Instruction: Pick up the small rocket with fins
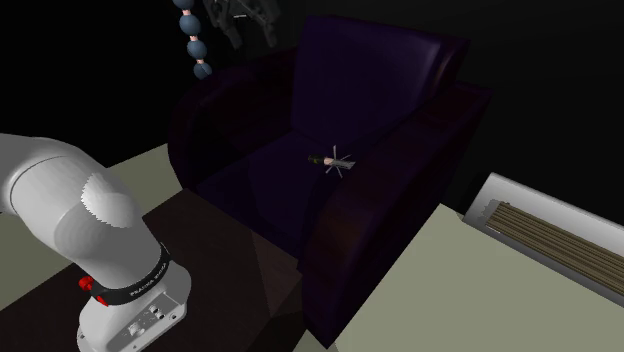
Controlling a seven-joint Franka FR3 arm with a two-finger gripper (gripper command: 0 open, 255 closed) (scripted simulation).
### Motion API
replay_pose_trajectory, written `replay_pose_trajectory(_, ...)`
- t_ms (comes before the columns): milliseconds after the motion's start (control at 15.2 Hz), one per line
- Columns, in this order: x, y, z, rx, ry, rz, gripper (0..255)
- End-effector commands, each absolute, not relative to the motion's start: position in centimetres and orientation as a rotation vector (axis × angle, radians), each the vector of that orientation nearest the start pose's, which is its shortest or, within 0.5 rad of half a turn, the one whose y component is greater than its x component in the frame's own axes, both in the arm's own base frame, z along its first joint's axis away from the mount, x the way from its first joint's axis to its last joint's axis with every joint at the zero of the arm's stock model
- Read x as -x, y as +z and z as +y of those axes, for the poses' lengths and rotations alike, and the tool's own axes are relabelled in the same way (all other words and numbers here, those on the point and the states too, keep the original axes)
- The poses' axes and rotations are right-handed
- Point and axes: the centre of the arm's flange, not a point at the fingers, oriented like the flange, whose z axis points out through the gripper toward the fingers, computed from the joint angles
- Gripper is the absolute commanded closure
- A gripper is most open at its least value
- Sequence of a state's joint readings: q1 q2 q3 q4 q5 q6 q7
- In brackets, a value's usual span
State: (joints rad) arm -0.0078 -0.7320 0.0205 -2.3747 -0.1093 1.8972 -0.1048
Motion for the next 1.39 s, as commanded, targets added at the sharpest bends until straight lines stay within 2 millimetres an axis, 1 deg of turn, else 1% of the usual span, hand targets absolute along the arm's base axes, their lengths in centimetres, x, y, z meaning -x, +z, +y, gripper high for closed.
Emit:
replay_pose_trajectory(0, -36.6, 57.4, 0.0, 3.252, -0.395, -0.218, 0)
replay_pose_trajectory(660, -43.8, 46.1, -0.6, 3.304, -0.328, -0.205, 0)
replay_pose_trajectory(1320, -50.4, 34.5, -1.8, 3.354, -0.259, -0.191, 0)
